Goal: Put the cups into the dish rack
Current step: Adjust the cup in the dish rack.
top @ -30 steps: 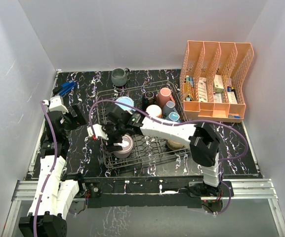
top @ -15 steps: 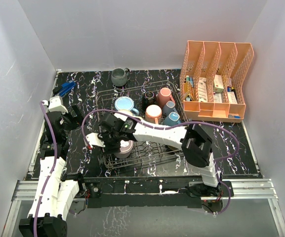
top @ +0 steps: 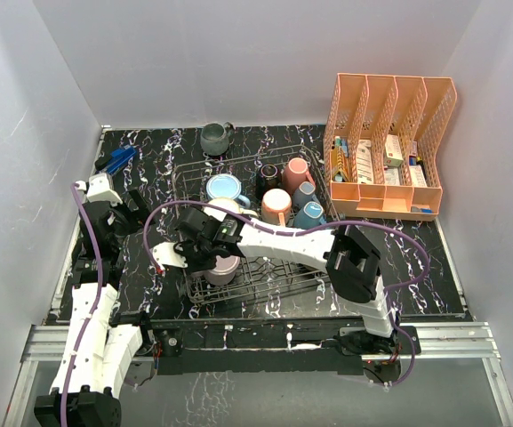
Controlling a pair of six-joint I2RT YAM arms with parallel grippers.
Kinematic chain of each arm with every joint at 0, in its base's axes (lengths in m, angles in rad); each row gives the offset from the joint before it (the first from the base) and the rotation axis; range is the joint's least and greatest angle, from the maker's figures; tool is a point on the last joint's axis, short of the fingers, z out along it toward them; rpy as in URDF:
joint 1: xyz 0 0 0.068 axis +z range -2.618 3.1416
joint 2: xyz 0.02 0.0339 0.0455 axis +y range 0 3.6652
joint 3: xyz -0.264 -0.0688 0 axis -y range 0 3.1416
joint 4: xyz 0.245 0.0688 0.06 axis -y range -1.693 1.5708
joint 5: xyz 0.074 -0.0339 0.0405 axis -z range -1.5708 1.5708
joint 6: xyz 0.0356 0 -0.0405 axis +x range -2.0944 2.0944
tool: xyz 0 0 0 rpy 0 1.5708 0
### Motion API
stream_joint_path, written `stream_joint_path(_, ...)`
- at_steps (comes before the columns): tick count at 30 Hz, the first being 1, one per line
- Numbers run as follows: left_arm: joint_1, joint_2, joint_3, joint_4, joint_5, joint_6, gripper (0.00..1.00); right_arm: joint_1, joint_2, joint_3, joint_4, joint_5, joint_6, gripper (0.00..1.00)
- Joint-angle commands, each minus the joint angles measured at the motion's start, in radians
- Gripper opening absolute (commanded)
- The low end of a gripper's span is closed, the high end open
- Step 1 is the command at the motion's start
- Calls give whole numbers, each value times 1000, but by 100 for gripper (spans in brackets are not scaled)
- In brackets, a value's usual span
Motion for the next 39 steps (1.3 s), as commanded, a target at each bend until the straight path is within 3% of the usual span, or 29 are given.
stream_joint_path(1,1,-20,-3,8,-10,9,97,-7,-45,1,11,78,-19,17)
stream_joint_path(15,2,-17,-5,10,-7,7,97,-15,-117,-58,30,147,43,10)
stream_joint_path(25,2,-18,-5,7,-14,8,97,-39,-10,101,55,182,232,8)
stream_joint_path(34,1,-27,-5,5,-26,9,97,-42,44,132,136,283,368,9)
stream_joint_path(36,1,-30,-5,5,-28,9,97,-44,52,139,150,308,389,12)
stream_joint_path(38,2,-32,-5,5,-29,9,97,-45,58,143,159,331,411,21)
stream_joint_path(39,2,-31,-5,5,-29,9,97,-45,60,146,160,330,415,32)
